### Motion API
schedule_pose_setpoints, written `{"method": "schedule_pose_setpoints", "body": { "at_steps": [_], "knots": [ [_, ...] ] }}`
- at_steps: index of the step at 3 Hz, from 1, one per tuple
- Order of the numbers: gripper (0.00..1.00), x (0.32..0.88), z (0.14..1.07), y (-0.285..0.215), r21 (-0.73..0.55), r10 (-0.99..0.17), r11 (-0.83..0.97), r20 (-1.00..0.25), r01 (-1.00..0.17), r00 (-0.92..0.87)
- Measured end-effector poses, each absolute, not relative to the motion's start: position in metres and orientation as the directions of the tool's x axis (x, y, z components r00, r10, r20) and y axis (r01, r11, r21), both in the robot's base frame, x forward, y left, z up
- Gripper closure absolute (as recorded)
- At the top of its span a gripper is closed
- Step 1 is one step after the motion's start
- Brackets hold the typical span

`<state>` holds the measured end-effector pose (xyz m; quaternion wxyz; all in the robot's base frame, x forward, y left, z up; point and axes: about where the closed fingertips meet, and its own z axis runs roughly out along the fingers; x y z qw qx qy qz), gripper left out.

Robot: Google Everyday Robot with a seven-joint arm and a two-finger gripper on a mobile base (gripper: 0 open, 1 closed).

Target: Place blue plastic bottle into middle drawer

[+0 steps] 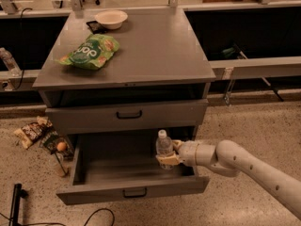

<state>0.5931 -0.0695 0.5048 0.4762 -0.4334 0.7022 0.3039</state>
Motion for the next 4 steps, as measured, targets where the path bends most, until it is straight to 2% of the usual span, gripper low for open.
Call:
{"method": "schedule_pose_setpoints", "body": {
  "at_steps": [3,4],
  "knots": [
    [1.0,0.612,0.461,-0.07,-0.033,-0.312,0.371,-0.946,-0.928,-0.092],
    [0.94,0.617,0.449,-0.072,-0.025,-0.313,0.365,-0.945,-0.931,-0.097]
  ]
}}
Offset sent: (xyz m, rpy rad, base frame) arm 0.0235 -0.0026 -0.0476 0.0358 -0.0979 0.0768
